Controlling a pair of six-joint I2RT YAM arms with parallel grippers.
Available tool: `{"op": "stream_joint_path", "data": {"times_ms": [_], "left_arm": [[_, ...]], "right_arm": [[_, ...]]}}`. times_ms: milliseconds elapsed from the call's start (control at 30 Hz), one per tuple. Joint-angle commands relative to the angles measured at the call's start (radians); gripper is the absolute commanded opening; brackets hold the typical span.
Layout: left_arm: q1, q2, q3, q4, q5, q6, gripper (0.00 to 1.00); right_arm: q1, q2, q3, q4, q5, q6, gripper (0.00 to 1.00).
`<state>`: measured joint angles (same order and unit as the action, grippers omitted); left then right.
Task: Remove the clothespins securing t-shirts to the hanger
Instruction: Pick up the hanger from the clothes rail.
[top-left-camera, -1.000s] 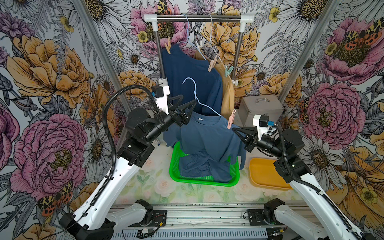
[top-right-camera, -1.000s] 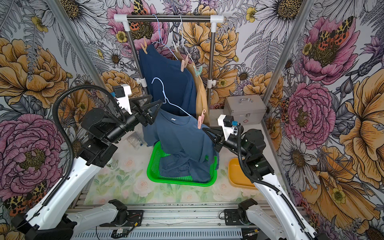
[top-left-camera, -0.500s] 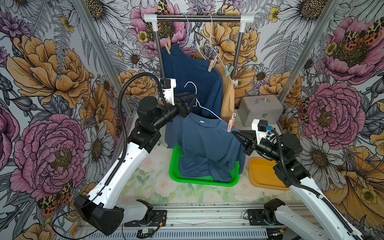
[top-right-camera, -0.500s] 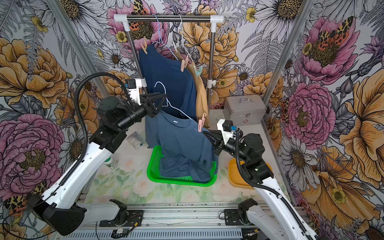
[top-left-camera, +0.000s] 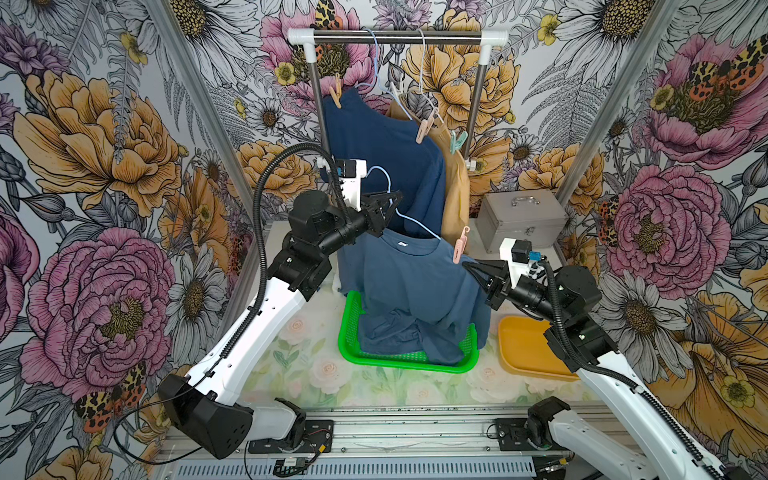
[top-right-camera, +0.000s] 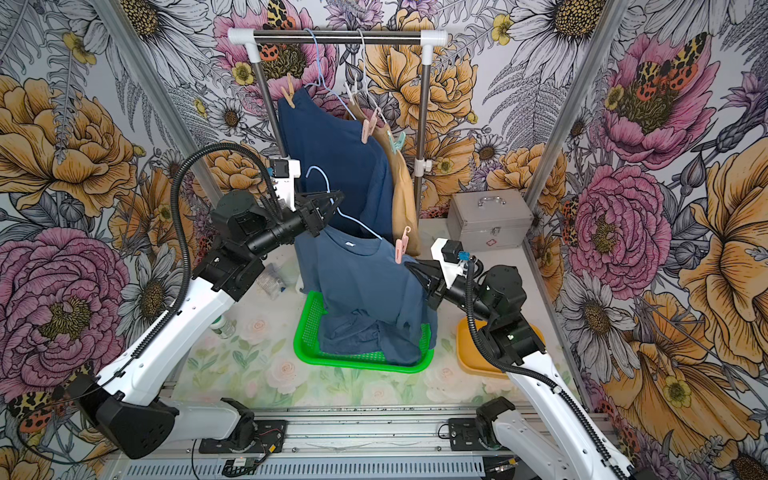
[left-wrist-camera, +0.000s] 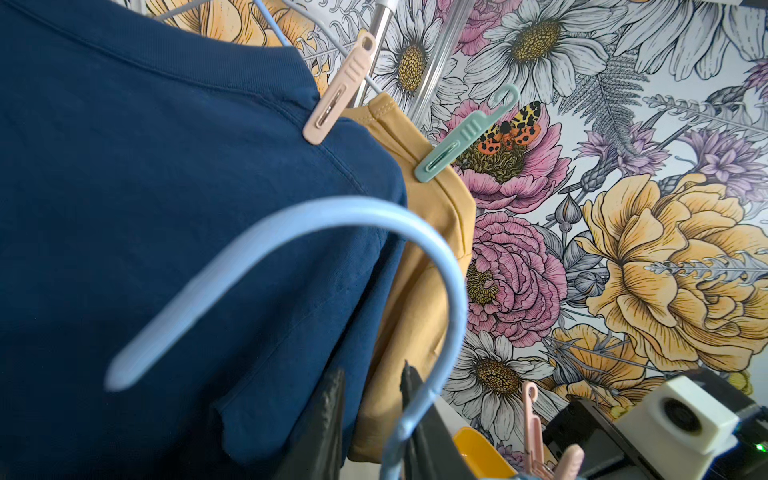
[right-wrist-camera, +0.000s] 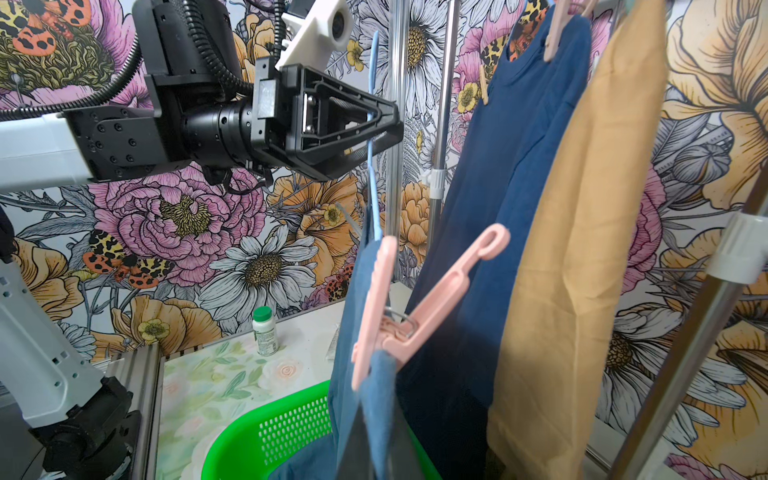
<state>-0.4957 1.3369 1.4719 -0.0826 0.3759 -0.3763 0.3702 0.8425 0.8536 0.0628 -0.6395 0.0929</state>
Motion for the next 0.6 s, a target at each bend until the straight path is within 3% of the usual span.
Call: {"op": "stream_joint_path", "data": {"times_ms": [0, 300, 400, 433, 500, 567], "left_arm": [[-0.013, -0.014, 0.018, 0.013, 0.011, -0.006, 0.18], [-0.009, -0.034, 0.010, -0.016, 0.019, -0.001, 0.00], [-0.009, -0.039, 0.004, -0.033, 0.004, 0.020, 0.00], [-0.009, -0.041, 0.003, -0.039, 0.002, 0.033, 0.00], [-0.011, -0.048, -0.003, -0.049, 0.000, 0.076, 0.00], [-0.014, -0.059, -0.014, -0.059, 0.005, 0.143, 0.00]], "right_arm": [[0.012, 0.000, 0.018, 0.044, -0.001, -0.020, 0.00], [0.010, 0.013, 0.013, 0.018, 0.015, -0.038, 0.00], [0.012, 0.020, 0.021, 0.005, 0.016, -0.040, 0.00], [0.012, 0.025, 0.032, -0.019, 0.023, -0.045, 0.08], [0.012, 0.027, 0.060, -0.096, 0.043, -0.074, 0.46], [0.007, 0.014, 0.083, -0.181, 0.081, -0.115, 0.67]]}}
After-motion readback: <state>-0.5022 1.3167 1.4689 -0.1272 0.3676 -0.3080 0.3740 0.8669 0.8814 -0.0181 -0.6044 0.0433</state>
